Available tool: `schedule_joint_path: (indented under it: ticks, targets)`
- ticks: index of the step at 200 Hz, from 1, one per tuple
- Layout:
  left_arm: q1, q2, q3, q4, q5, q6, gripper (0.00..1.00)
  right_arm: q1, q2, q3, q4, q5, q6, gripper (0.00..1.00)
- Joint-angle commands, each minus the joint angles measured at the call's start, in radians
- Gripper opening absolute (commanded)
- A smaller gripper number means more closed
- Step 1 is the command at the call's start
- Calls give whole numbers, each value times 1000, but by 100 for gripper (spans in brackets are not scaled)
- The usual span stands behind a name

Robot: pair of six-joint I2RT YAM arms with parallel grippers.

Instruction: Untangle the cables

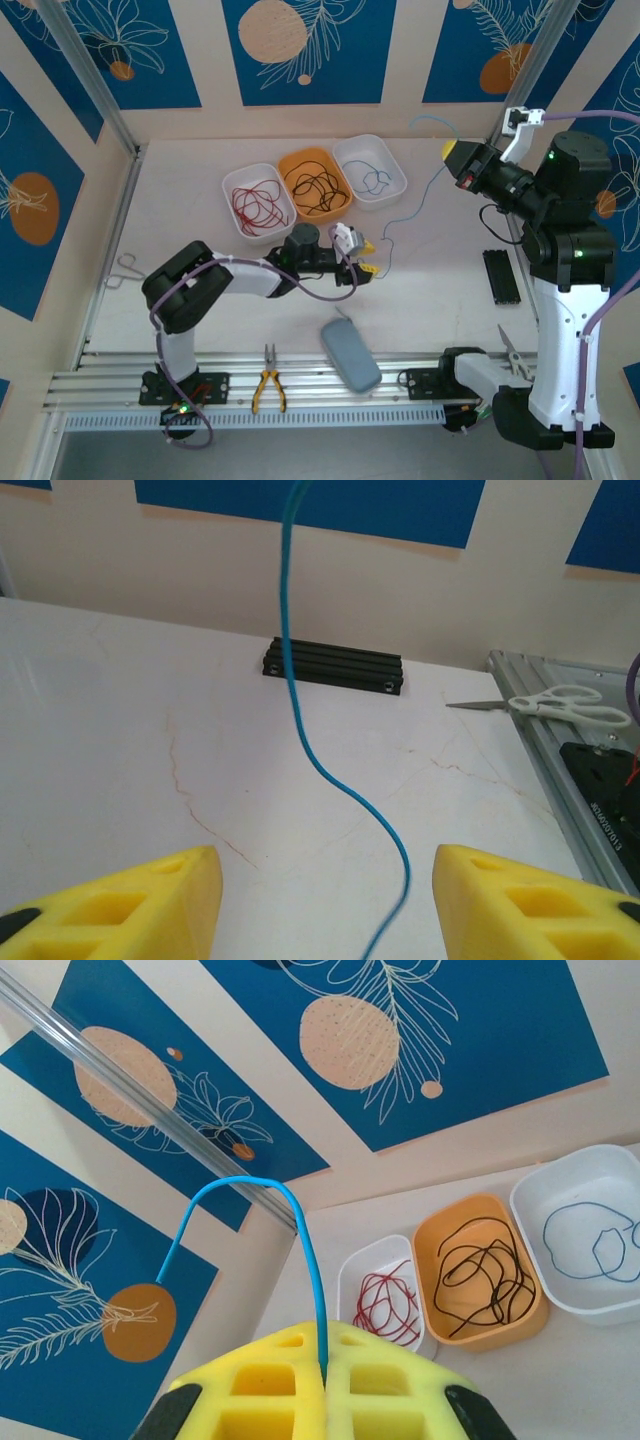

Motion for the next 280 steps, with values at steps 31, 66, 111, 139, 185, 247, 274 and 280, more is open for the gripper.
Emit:
schedule_joint_path:
  ticks: [31,66,111,139,185,247,274,280]
  targets:
    - [-3,77,82,-90,-3,11,48,18,2,33,12,-19,13,0]
    - [-3,111,92,-79,45,6,48,19,2,34,10,-16,11,0]
    - [-2,137,113,-137,87,77,49,22,1,36,11,-16,15,0]
    - [0,135,133,-217,124,173,49,29,1,36,16,-19,19,0]
    - [13,120,141,-312,238,274,48,31,1,35,17,-19,21,0]
    - [36,118,150,-351,280,288,33,33,1,31,21,-16,23,0]
    - [36,122,145,-317,268,265,32,33,2,21,25,-16,23,0]
    - [36,125,143,-303,265,259,32,33,2,19,27,-16,25,0]
